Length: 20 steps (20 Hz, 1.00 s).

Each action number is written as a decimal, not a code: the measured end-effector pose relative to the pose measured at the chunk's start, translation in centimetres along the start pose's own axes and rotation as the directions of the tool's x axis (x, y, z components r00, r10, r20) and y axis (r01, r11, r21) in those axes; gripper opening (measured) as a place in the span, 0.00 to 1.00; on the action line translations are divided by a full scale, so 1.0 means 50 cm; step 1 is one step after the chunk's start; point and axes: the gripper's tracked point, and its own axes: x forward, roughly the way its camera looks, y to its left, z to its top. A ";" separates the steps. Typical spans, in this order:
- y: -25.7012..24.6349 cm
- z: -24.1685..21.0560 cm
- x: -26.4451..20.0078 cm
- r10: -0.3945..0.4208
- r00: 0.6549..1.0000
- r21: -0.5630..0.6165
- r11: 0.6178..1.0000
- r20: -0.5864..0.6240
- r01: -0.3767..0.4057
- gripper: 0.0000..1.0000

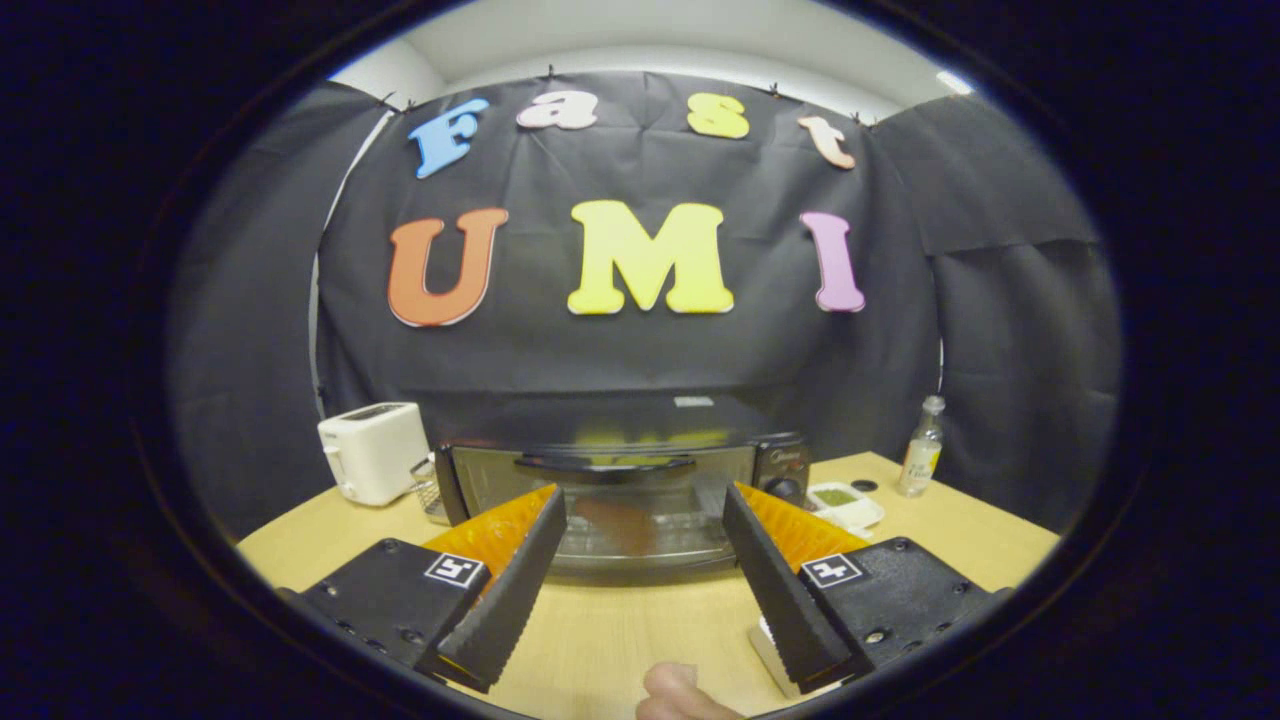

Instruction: Open the toaster oven, put the food inside, and close the toaster oven door.

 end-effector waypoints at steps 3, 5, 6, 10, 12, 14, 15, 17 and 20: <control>-0.016 0.084 -0.103 0.015 0.999 -0.011 1.000 0.050 -0.015 1.00; -0.037 0.138 -0.179 0.005 0.998 0.010 1.000 0.068 -0.006 1.00; -0.052 0.169 -0.220 -0.012 0.997 0.028 1.000 0.081 0.010 1.00; -0.090 0.260 -0.387 -0.060 0.988 0.031 0.998 0.143 0.056 0.99; -0.099 0.278 -0.446 -0.071 0.984 -0.016 0.997 0.162 0.075 0.99; -0.106 0.293 -0.488 -0.080 0.977 -0.048 0.995 0.196 0.091 1.00; -0.108 0.295 -0.505 -0.084 0.975 -0.052 0.994 0.207 0.097 1.00; -0.110 0.299 -0.521 -0.076 0.973 -0.066 0.994 0.218 0.092 1.00; -0.114 0.290 -0.523 -0.079 0.977 -0.060 0.994 0.199 0.093 0.99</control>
